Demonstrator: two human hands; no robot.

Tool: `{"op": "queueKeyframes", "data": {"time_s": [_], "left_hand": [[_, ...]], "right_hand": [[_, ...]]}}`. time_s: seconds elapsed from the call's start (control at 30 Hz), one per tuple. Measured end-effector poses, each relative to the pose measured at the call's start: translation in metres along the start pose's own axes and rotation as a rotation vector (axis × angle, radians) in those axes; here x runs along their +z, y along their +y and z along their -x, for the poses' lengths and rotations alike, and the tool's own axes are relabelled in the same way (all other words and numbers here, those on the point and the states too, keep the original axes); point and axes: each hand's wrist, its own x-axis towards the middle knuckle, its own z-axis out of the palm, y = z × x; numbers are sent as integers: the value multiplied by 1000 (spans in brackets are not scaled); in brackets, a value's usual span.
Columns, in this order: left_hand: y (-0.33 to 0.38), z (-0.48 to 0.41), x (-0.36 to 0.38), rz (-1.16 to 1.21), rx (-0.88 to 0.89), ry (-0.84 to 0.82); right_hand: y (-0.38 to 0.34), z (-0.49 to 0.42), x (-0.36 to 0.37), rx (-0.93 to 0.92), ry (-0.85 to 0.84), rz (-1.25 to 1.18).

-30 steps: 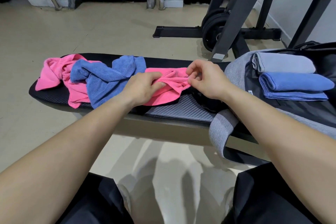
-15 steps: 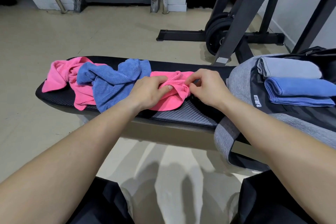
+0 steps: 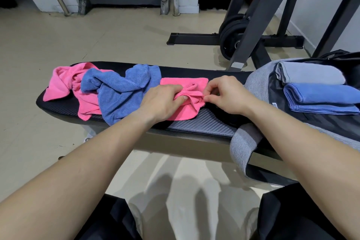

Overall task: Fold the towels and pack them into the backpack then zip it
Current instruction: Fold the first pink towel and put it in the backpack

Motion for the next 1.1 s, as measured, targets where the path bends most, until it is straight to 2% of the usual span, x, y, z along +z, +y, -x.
{"op": "queueKeyframes", "data": {"time_s": [0.2,0.3,0.5,0.6,0.87,0.97,1.1], "left_hand": [[9,3,5,-95,44,13],[13,4,9,-128,88,9],[14,3,8,-92,88,4],[14,3,8,-113,83,-17],[19,2,9,-202,75,-61],[21,5,7,-144,65,-49],[30,15,5,-73,-10,-11]], "right_hand": [[2,13,-19,57,-53,-49],[-2,14,-10,172,13,-72],[-8,10,11,278,164,-58],[-9,10,9,267,125,-42],[-9,11,-4,342,134,-246],[-8,11,2,340,175,-315],[-6,13,1,252,140,-376]]}}
